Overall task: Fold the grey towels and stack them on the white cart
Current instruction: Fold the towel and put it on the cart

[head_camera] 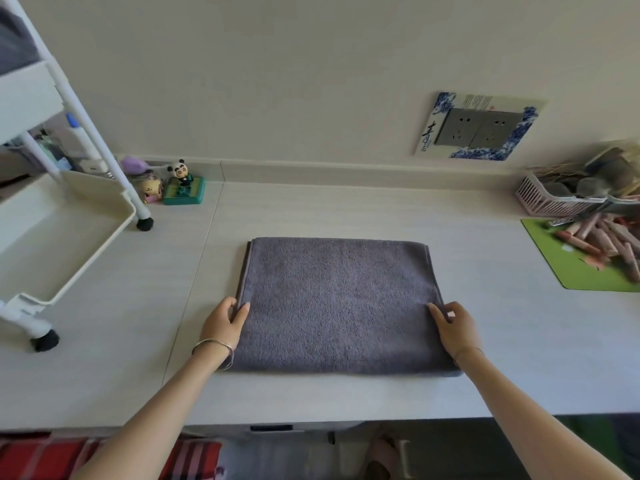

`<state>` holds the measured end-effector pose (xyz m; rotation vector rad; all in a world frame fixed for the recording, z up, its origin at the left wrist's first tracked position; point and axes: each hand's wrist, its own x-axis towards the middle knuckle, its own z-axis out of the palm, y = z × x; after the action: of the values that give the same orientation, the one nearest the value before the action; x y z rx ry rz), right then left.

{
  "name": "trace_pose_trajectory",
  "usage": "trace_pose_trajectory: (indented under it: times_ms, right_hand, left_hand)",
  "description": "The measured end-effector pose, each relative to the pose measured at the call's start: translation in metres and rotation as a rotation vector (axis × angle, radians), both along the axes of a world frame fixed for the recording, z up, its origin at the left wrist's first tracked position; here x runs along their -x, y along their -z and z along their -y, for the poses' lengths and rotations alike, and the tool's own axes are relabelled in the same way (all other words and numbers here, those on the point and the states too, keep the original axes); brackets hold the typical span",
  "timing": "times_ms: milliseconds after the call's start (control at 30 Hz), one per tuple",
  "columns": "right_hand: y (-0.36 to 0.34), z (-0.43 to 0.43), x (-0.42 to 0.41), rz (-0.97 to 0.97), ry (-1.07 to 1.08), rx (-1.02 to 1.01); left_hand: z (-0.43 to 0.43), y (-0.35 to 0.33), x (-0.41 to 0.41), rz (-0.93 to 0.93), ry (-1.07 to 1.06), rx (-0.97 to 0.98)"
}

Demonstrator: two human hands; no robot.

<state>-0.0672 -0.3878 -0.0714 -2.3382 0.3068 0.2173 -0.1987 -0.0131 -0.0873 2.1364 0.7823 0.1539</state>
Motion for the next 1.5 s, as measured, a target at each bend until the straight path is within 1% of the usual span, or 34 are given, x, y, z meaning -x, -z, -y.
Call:
trace_pose_trajectory:
  times_ms: [67, 133, 167, 233, 267, 300, 367, 433, 500, 567, 633, 800, 933, 1067, 1167, 1233, 1300, 1367, 1433, 1500]
  right_hand:
    - [-0.003, -0.001, 0.005, 0.005, -0.007, 0.095]
    - [-0.006, -0.006, 0.011, 0.084, -0.003, 0.245]
    - [-0.007, -0.012, 0.014, 0.161, -0.014, 0.293]
    - [-0.008, -0.033, 0.016, 0.347, -0.113, 0.322]
    - [-0.008, -0.048, 0.017, 0.398, -0.202, 0.332]
    - [-0.008, -0.067, 0.019, 0.406, -0.306, 0.346]
    - [-0.003, -0.103, 0.025, 0.375, -0.487, 0.363]
    - [0.005, -0.127, 0.033, 0.324, -0.573, 0.364]
    - [0.018, -0.134, 0.038, 0.283, -0.606, 0.387]
    - [0.024, -0.125, 0.039, 0.311, -0.604, 0.411]
    - [0.028, -0.111, 0.035, 0.318, -0.581, 0.44]
    - [0.028, -0.079, 0.029, 0.323, -0.505, 0.508]
    - [0.028, -0.055, 0.023, 0.271, -0.435, 0.534]
    - [0.023, -0.039, 0.017, 0.132, -0.346, 0.507]
    - [0.014, -0.035, 0.013, 0.075, -0.276, 0.387]
    - [0.005, -0.031, 0.011, 0.076, -0.188, 0.293]
    - [-0.004, -0.025, 0.008, 0.04, -0.122, 0.289]
    - [-0.009, -0.018, 0.0, -0.023, -0.088, 0.254]
    - [-0.017, -0.015, -0.01, -0.116, -0.043, 0.104]
    - [-0.025, -0.014, -0.016, -0.205, -0.036, 0.008]
  left_hand:
    - [0.004, -0.004, 0.004, -0.034, -0.004, -0.044]
    - [0.011, -0.014, 0.002, -0.108, -0.066, -0.214]
    - [0.015, -0.018, 0.0, -0.085, -0.079, -0.33]
    - [0.032, -0.022, -0.009, 0.067, 0.06, -0.536]
    - [0.044, -0.024, -0.017, 0.129, 0.168, -0.608]
    - [0.058, -0.025, -0.025, 0.133, 0.276, -0.642]
    - [0.09, -0.027, -0.041, 0.043, 0.459, -0.595]
    - [0.113, -0.02, -0.053, -0.071, 0.55, -0.542]
    - [0.123, -0.007, -0.059, -0.17, 0.526, -0.528]
    - [0.123, 0.003, -0.057, -0.192, 0.479, -0.545]
    - [0.12, 0.008, -0.057, -0.242, 0.438, -0.571]
    - [0.118, 0.011, -0.058, -0.267, 0.342, -0.589]
    - [0.102, 0.011, -0.052, -0.297, 0.275, -0.591]
    - [0.079, 0.009, -0.043, -0.321, 0.205, -0.574]
    - [0.072, 0.006, -0.039, -0.349, 0.221, -0.562]
    - [0.069, 0.003, -0.037, -0.346, 0.219, -0.537]
    - [0.061, 0.002, -0.037, -0.329, 0.192, -0.488]
    - [0.052, 0.002, -0.037, -0.264, 0.153, -0.414]
    - [0.045, -0.001, -0.039, -0.114, 0.083, -0.272]
    - [0.04, -0.007, -0.039, 0.06, -0.085, -0.074]
